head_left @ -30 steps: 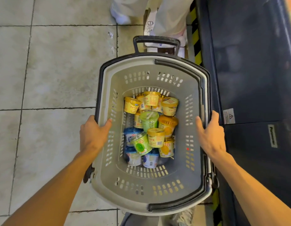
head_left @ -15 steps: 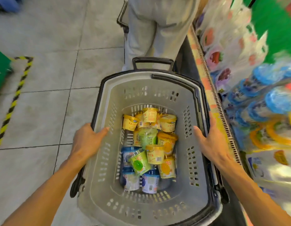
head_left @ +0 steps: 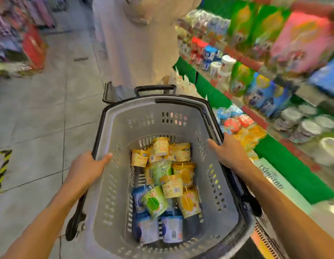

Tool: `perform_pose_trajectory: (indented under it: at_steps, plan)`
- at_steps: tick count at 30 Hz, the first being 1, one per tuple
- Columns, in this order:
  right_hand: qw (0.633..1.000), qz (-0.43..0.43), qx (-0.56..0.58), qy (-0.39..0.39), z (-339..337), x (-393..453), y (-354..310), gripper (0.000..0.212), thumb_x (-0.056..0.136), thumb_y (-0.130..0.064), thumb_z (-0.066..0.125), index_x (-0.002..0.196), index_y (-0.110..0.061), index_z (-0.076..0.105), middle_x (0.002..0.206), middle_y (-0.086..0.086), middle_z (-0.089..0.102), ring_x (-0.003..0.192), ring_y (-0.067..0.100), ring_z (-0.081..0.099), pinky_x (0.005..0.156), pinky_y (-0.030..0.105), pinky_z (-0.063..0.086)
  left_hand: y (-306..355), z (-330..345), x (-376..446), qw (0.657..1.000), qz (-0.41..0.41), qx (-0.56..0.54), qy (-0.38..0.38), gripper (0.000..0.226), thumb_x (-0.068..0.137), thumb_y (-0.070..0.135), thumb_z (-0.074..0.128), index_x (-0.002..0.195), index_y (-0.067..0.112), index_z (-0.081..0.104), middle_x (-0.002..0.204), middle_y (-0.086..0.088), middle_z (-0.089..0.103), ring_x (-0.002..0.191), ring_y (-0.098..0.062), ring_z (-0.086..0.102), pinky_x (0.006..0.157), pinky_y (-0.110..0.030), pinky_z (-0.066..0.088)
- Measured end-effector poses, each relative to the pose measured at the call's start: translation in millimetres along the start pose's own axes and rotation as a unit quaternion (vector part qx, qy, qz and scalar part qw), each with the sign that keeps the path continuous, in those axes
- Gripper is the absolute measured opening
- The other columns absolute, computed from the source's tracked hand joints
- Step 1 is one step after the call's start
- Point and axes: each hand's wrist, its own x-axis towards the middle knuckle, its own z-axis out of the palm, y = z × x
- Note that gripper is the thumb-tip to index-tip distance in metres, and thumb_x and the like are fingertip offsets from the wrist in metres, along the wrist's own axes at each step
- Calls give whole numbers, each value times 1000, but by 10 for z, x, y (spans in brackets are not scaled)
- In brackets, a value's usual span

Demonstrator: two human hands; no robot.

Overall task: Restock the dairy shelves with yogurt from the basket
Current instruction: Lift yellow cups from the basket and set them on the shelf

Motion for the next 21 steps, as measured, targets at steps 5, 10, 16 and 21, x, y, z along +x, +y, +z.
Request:
perform_pose_trajectory:
  at_steps: [5, 10, 16, 21]
  plan:
    - [995, 74, 2, 65, -381, -844, 79, 42, 95, -46, 61, 102, -5, 56, 93, 13, 63, 88, 34, 61, 64, 36, 38, 249, -264, -38, 992, 103, 35, -68, 50, 91, 52, 62, 104, 4, 70, 94, -16, 67, 83, -31, 60, 64, -36, 39]
    - [974, 161, 28, 156, -625, -1851, 380, 36, 96, -42, 62, 97, -8, 50, 109, 21, 64, 106, 39, 60, 70, 34, 33, 611, -205, -282, 966, 225, 31, -119, 35, 87, 50, 68, 80, 15, 67, 77, -10, 68, 71, -27, 62, 63, -34, 49]
    - [945, 224, 46, 233, -975, -3018, 875, 29, 94, -43, 63, 90, -14, 59, 81, 3, 63, 85, 30, 64, 70, 37, 47, 1009, 128, -967, 921, 333, 81, -187, 42, 87, 56, 65, 79, 14, 67, 71, -7, 67, 67, -24, 63, 62, -35, 51]
    - [903, 295, 60, 306, -1221, -4226, 1314, 36, 95, -42, 62, 112, -10, 59, 99, 9, 63, 102, 33, 62, 77, 34, 42, 1285, 513, -1816, 863, 420, 116, -255, 53, 85, 60, 65, 95, 8, 72, 85, -14, 70, 79, -30, 65, 68, -38, 50]
